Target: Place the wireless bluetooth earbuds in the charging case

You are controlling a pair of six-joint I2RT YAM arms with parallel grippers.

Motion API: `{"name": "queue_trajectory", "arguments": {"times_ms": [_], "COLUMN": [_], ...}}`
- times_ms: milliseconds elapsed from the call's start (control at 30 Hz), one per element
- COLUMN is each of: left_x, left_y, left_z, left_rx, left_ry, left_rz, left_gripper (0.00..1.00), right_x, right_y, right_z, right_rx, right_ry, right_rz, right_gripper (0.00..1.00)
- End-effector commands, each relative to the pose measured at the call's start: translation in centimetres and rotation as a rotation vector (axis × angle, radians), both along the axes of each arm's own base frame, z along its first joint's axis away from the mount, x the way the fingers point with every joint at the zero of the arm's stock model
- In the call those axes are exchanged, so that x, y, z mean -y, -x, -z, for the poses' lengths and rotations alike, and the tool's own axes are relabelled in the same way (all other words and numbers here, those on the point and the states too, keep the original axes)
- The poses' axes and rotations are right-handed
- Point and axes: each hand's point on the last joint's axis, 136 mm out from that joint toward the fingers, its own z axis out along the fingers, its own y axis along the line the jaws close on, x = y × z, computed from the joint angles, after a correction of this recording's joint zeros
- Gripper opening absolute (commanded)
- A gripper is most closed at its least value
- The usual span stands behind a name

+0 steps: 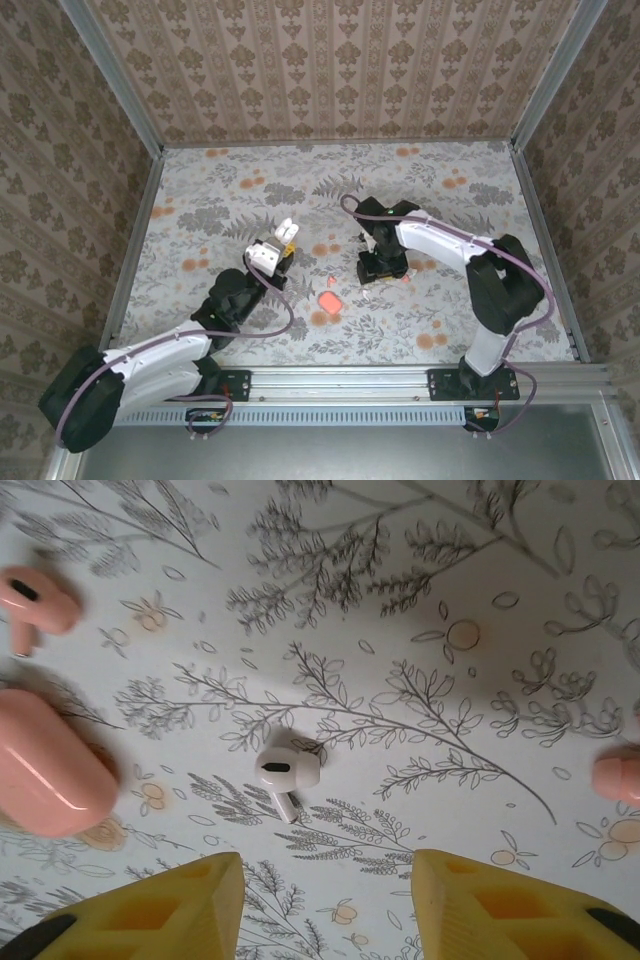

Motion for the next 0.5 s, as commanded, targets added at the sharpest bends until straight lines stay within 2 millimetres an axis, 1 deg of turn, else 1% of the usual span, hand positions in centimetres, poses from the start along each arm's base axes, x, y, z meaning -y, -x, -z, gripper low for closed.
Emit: {"name": "queue_trajectory", "arguments": {"times_ms": [0,267,467], "left_x": [-1.0,-1.8,-1.9], "left_y": [-0.1,0.1,0.1], "left_z": [0.5,0.1,0.1], "left_rx": [-0.019,-0.016,-0.019], "left_ry": [0.008,0.014,0.011], "left_rz": [-0.034,-0.053,-0.057], "left_gripper": [0.08,0.08,0.08], "right_x": [-0.1,-1.9,-2.2], "right_y": [1.0,0.0,0.0], "right_z": [0.3,2.6,3.6], "right_rx": [-0.088,-0.129,-0.159], "right_ry": [0.032,-0.011,-0.010], "right_rz": [-0.015,0.024,0.025], "right_gripper": [0.50,0.51,0.47]}}
